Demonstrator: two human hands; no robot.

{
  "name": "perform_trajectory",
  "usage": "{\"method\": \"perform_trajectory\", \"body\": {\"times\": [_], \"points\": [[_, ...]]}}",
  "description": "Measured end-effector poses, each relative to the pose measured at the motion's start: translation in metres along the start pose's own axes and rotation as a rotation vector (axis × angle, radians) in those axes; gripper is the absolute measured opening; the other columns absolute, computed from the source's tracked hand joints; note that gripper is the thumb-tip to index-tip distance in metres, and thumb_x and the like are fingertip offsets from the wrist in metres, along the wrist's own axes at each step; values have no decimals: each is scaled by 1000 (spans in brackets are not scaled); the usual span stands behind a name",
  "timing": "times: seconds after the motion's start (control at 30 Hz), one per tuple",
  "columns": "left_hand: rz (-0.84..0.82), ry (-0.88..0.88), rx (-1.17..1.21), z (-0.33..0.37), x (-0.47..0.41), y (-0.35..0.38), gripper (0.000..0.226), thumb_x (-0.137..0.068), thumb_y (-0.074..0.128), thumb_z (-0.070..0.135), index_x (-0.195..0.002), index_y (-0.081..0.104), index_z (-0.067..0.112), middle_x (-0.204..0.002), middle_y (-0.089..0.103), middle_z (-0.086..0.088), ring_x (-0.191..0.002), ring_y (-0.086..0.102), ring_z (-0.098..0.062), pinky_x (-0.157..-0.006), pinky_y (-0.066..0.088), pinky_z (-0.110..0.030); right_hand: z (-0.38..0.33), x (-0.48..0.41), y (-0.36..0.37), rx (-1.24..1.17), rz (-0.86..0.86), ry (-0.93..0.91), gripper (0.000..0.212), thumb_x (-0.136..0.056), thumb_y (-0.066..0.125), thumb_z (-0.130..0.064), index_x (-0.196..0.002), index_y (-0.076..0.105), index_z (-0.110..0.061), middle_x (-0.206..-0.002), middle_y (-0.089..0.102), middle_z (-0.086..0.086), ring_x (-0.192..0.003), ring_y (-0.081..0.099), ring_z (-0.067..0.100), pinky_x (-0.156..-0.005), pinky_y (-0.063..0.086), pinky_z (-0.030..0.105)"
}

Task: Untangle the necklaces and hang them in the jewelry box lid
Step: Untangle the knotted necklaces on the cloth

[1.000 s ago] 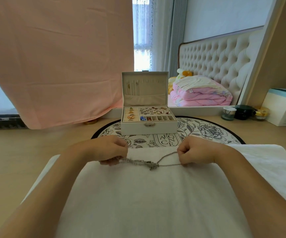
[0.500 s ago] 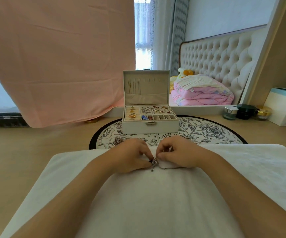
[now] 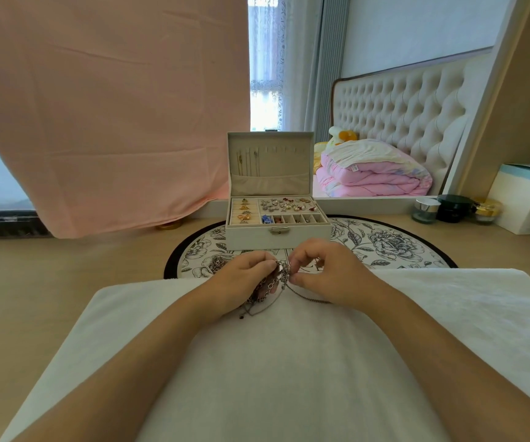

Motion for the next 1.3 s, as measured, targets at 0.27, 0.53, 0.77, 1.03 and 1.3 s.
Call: {"method": "perform_trajectory", "body": {"times": [0.27, 0.53, 0.77, 1.03, 1.3], "points": [[31, -4, -8, -2, -2, 0, 29, -106, 44, 27, -90, 62, 11, -67, 62, 1, -57, 52, -10, -55, 43, -19, 5, 2, 13, -218, -63, 209, 10, -83, 80, -36, -78, 79, -27, -62, 60, -9, -57, 50, 5, -61, 42, 24], [255, 105, -485, 4, -4, -25, 38, -98, 48, 54, -76, 60, 26, -59, 61, 3, -55, 56, -11, -62, 51, -38, 8, 6, 8, -297, -121, 299, 19, -86, 76, -40, -75, 78, -24, -59, 62, 2, -57, 50, 15, -59, 41, 27], [169, 92, -542, 7, -1, -31, 30, -84, 63, 64, -85, 71, 35, -52, 50, 10, -48, 47, -4, -54, 43, -30, 11, 5, 6, -202, -129, 277, 16, -87, 77, -33, -79, 76, -18, -52, 50, -3, -48, 45, 11, -53, 40, 24], [156, 184, -385, 7, 0, -16, 14, -89, 70, 43, -78, 66, 34, -70, 63, 15, -62, 59, -6, -68, 56, -41, -2, 0, -11, 257, 109, 83, 10, -79, 77, -41, -72, 74, -34, -82, 66, -22, -68, 55, 1, -70, 48, 28], [212, 103, 15, 7, 1, -6, 27, -101, 56, 33, -83, 73, 22, -87, 70, -2, -81, 70, -24, -83, 59, -52, -15, 4, -14, -149, 258, -3, 17, -82, 72, -15, -68, 64, -21, -54, 53, -18, -45, 41, 4, -52, 36, 22]]}}
Point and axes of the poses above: each hand's wrist, its own x-axis away from the middle knuckle, its own y-axis out of the palm, z = x × y, the point moved 7 cm from there along -x, towards the middle knuckle
